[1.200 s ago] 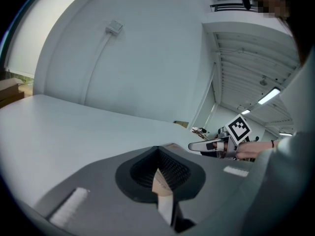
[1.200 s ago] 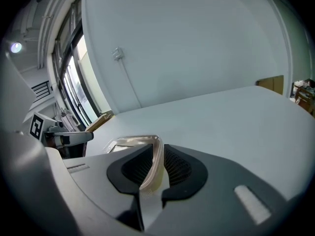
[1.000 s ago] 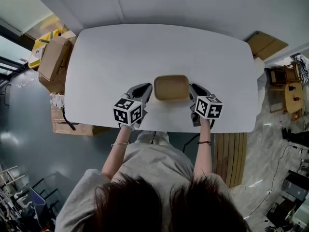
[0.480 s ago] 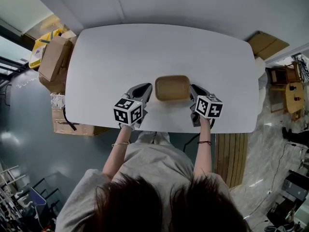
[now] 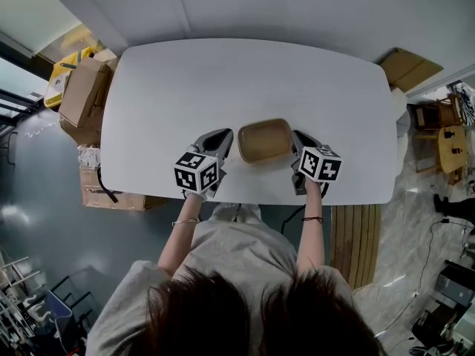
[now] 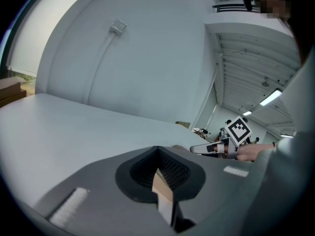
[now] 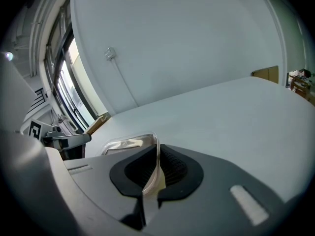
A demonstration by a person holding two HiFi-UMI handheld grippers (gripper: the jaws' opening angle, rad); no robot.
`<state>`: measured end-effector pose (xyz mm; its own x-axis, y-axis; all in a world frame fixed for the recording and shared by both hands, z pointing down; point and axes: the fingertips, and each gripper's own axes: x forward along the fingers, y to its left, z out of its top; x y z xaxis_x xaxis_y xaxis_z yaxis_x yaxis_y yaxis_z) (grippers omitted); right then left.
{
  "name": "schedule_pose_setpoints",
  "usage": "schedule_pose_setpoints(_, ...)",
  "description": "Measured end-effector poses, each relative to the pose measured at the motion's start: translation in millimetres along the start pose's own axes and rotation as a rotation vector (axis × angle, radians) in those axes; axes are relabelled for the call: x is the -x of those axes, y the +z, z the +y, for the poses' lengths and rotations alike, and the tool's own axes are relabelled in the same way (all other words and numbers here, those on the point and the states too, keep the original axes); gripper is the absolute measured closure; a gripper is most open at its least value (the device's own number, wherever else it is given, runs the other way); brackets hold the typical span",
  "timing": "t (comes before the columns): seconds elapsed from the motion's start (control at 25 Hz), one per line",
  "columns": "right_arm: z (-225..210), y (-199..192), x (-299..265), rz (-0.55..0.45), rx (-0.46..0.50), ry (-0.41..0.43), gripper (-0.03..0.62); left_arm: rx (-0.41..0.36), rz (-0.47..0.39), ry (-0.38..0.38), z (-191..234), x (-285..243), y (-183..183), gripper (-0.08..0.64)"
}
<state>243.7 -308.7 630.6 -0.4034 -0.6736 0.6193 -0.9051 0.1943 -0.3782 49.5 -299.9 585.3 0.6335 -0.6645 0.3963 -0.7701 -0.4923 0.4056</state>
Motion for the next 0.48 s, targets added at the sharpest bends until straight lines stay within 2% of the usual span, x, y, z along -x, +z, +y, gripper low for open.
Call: schedule_pose_setpoints(0.48, 3.8, 8.0, 5.9, -0.028, -0.010, -0.010, 0.561, -0.008, -0.014, 0.000, -0.9, 5.4, 4.8, 0.571)
